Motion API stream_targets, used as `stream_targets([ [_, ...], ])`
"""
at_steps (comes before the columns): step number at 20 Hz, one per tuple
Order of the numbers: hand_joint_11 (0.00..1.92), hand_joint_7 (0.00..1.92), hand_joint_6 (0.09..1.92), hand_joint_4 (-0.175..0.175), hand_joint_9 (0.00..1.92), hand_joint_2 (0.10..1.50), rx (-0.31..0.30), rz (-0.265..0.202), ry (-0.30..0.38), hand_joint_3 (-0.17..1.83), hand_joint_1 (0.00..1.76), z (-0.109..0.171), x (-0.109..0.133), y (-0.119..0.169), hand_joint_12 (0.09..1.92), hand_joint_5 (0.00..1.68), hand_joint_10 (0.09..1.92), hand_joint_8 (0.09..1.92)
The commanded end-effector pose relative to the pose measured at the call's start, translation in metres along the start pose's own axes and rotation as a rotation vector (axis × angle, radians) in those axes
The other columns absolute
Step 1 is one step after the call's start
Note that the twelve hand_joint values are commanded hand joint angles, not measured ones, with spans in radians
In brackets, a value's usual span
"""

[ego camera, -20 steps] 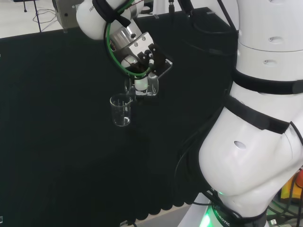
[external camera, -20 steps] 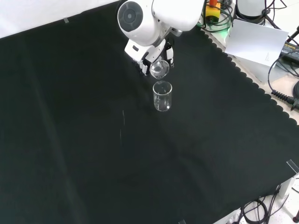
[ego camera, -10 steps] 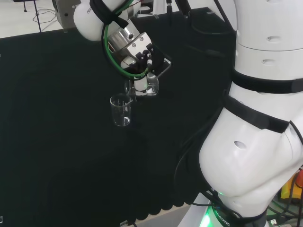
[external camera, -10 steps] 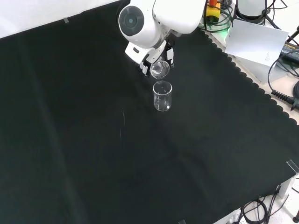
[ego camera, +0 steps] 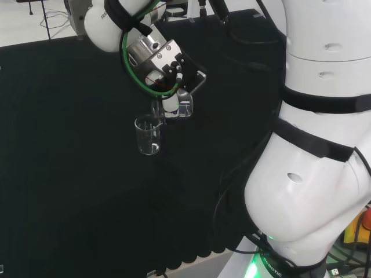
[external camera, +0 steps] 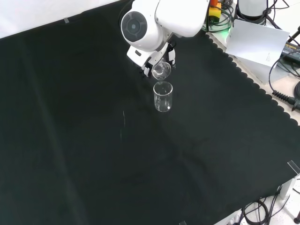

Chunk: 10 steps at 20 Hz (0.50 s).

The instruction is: Pour the water from the handheld beaker into the one on the table.

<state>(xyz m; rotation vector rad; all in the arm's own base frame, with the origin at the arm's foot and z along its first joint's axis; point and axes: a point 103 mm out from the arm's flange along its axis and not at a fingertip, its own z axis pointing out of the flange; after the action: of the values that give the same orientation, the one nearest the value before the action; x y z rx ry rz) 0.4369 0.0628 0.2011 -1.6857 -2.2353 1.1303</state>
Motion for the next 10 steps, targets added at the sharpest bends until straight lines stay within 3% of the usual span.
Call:
stream_targets([
  [1,1.48,1.57,0.09,-0.175,1.74,1.01,-0.004,-0.007,-0.002,-0.17,1.32,-0.0037,0.0049,0.0003,0.65,1.52,0.09,0.09],
  [10,1.48,1.57,0.09,-0.175,1.74,1.01,0.028,-0.012,-0.028,-0.17,1.32,-0.0025,-0.0015,0.0032,0.65,1.52,0.09,0.09],
])
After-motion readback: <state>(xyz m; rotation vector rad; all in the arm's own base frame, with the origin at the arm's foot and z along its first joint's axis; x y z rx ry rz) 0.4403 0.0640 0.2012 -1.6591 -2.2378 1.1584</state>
